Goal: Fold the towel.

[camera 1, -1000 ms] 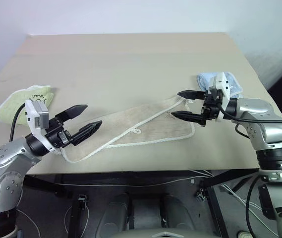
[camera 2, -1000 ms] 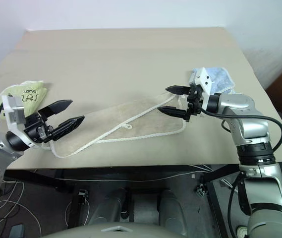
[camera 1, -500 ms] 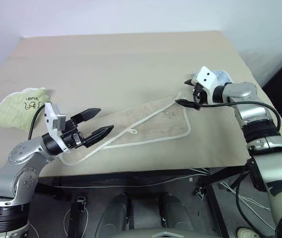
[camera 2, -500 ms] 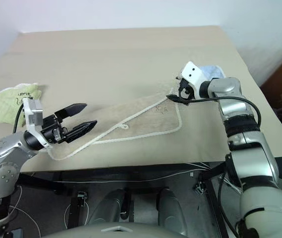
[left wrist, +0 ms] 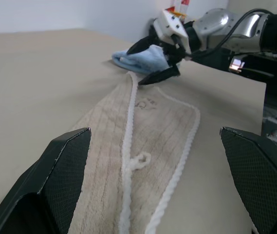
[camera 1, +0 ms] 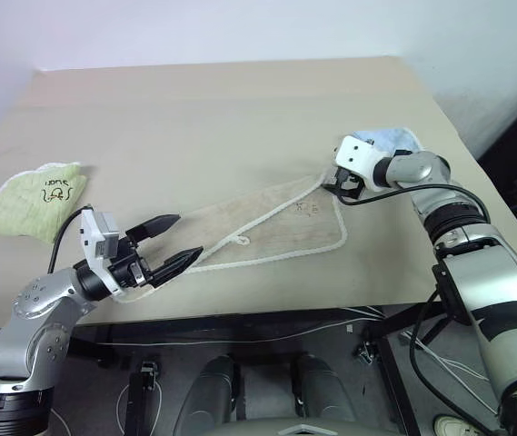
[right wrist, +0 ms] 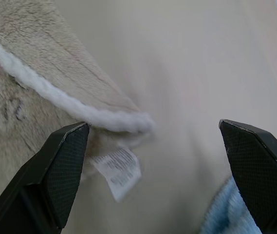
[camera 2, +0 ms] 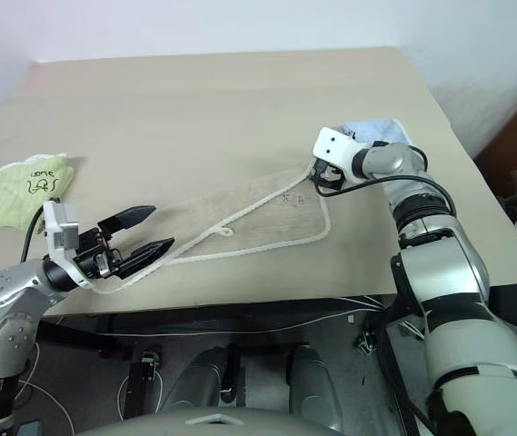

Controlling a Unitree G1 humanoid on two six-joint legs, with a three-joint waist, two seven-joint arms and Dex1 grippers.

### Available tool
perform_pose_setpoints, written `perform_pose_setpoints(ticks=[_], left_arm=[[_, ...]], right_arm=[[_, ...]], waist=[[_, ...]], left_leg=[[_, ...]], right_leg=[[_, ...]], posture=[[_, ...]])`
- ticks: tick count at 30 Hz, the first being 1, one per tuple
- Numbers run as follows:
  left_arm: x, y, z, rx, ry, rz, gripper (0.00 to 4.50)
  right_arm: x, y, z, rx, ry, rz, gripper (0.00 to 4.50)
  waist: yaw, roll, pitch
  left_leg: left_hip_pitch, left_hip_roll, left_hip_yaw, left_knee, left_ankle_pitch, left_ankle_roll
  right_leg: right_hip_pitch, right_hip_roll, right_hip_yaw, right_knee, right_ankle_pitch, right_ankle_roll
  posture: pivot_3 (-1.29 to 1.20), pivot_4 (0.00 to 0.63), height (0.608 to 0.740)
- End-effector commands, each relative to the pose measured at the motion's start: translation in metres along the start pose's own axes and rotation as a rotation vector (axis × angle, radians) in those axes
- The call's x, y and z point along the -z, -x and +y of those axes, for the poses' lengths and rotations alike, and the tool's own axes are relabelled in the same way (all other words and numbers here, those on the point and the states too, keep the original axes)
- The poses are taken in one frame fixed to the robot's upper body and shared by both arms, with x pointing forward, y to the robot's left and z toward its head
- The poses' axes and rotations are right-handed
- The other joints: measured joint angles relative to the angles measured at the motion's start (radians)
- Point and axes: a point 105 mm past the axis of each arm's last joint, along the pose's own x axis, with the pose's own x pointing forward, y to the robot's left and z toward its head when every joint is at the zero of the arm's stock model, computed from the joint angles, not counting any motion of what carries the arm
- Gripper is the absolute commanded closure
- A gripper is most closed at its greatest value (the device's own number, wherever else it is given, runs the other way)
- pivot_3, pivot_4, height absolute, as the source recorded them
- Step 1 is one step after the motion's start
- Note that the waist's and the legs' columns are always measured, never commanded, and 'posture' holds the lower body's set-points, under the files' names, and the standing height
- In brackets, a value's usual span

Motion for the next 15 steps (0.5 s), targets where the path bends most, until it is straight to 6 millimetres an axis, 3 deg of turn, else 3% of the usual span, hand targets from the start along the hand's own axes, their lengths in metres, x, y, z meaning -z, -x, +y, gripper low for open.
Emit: perform_pose_setpoints(ticks=[1,8,11,15], left_arm=[[-0.003,0.007,0.007,-0.017,-0.035,-0.017,0.06],[0.006,0.023,0.014,-0.038,-0.050,-0.002,0.06],[0.007,0.026,0.013,-0.042,-0.056,-0.001,0.00],[0.005,0.027,0.011,-0.045,-0.062,-0.001,0.00]], right_arm=[[-0.020,-0.003,-0.013,0.053,0.062,-0.035,0.00],[-0.026,-0.012,-0.008,0.058,0.079,-0.041,0.00],[-0.023,-0.013,-0.004,0.048,0.116,-0.019,0.56],[-0.020,-0.014,-0.001,0.041,0.148,-0.005,1.90]], waist=[[0.000,0.000,0.000],[-0.002,0.000,0.000],[-0.003,0.000,0.000],[-0.008,0.000,0.000]], left_leg=[[0.000,0.000,0.000,0.000,0.000,0.000],[0.000,0.000,0.000,-0.001,0.000,0.000],[0.000,0.000,0.000,-0.001,0.000,0.000],[0.000,0.000,0.000,-0.001,0.000,0.000]], right_leg=[[0.000,0.000,0.000,0.000,0.000,0.000],[0.000,0.000,0.000,0.000,0.000,0.000],[0.000,0.000,0.000,0.000,0.000,0.000],[0.000,0.000,0.000,0.000,0.000,0.000]], posture=[[0.00,0.150,0.740],[0.00,0.150,0.740],[0.00,0.150,0.740],[0.00,0.150,0.740]])
